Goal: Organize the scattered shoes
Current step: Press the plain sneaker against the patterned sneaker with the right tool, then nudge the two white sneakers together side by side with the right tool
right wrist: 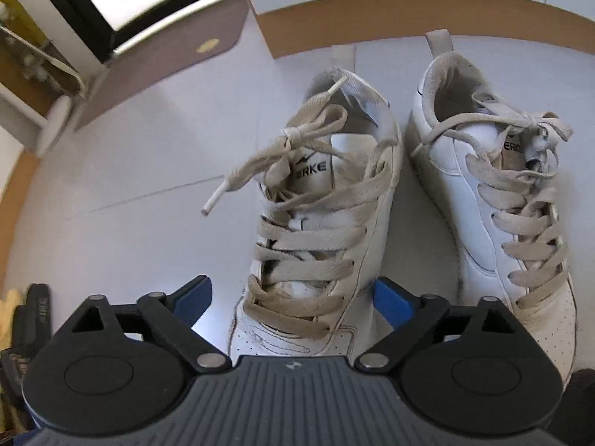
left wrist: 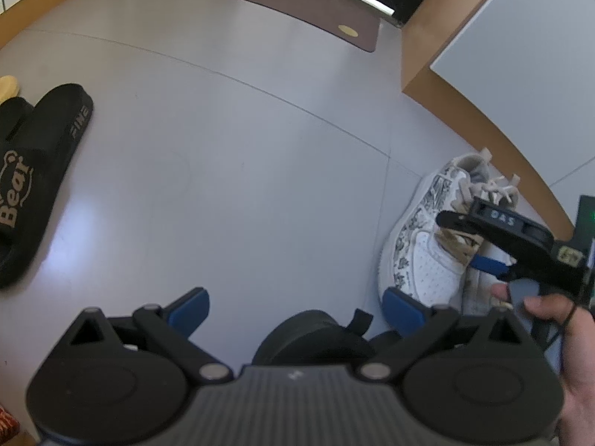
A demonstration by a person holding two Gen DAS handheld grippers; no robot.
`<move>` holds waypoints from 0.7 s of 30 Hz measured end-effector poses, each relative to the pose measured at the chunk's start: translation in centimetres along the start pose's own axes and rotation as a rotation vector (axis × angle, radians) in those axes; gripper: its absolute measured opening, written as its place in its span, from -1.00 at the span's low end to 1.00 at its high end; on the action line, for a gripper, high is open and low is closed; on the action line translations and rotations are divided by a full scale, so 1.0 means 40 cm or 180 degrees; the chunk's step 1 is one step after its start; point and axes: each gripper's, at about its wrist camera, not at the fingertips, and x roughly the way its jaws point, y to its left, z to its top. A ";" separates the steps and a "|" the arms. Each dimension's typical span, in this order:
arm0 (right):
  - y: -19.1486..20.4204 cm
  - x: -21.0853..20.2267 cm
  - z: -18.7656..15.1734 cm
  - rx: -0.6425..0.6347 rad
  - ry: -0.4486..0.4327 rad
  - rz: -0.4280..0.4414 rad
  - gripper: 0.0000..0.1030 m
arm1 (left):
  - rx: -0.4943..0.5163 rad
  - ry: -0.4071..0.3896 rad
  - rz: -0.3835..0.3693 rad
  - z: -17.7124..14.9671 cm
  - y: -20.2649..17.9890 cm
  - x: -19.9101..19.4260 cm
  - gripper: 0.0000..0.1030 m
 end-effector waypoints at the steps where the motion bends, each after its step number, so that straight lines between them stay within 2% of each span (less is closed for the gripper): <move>1: 0.005 0.006 -0.002 0.0000 0.0033 -0.0050 0.88 | 0.0001 -0.0001 0.0002 0.001 -0.001 0.000 0.95; 9: 0.051 0.043 -0.012 -0.0167 0.0237 -0.0439 0.88 | -0.0012 -0.0004 0.0032 0.005 0.014 0.000 0.95; 13: 0.065 0.061 -0.011 -0.0212 0.0315 -0.0547 0.92 | -0.0066 -0.0020 0.0070 0.007 0.028 0.000 0.95; 21: 0.015 0.063 0.010 -0.0499 0.0324 -0.0303 0.77 | -0.0046 0.0000 0.0083 0.004 0.028 0.006 0.95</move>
